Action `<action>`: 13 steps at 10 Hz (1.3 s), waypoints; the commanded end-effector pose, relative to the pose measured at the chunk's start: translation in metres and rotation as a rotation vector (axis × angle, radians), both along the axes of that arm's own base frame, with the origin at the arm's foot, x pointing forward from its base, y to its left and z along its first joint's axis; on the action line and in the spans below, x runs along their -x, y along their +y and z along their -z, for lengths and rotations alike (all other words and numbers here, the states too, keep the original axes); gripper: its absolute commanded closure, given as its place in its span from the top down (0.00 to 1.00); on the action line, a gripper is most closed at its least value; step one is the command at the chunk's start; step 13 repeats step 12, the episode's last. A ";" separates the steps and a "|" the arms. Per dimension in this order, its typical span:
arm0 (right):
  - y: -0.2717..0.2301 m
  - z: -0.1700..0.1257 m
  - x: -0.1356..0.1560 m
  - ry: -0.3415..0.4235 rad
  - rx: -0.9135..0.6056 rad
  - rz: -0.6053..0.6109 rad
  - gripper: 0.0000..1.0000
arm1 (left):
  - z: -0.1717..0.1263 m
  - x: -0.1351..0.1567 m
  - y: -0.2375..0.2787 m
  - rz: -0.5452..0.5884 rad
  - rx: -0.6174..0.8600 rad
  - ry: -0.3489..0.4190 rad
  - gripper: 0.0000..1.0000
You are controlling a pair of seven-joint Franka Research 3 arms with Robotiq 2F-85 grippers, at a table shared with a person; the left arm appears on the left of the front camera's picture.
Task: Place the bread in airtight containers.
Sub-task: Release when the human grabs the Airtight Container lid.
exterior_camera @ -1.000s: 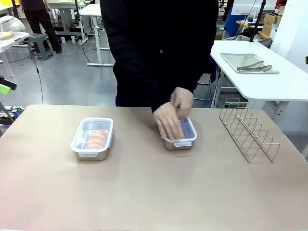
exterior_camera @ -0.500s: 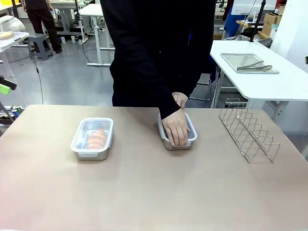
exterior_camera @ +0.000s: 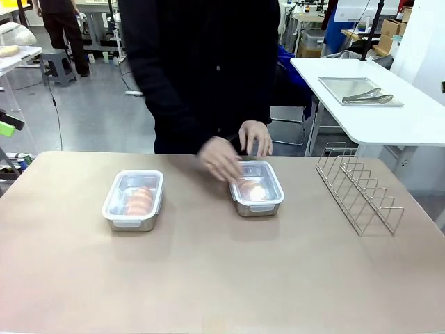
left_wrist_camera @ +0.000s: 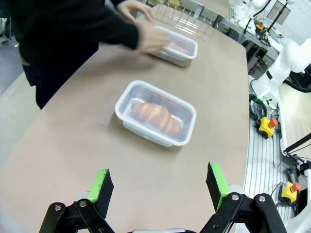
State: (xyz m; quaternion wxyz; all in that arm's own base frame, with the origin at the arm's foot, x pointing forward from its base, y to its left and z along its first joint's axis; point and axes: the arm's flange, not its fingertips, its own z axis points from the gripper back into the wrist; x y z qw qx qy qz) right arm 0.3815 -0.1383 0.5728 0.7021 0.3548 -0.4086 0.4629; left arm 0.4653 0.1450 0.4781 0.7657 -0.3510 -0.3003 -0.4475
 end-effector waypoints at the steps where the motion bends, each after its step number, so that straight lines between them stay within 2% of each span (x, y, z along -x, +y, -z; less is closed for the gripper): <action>1: 0.001 -0.001 0.000 0.006 0.000 -0.004 1.00 | -0.002 0.002 -0.002 0.007 -0.010 -0.005 1.00; 13: 0.001 -0.001 0.000 0.006 0.000 -0.004 1.00 | -0.002 0.002 -0.002 0.007 -0.010 -0.005 1.00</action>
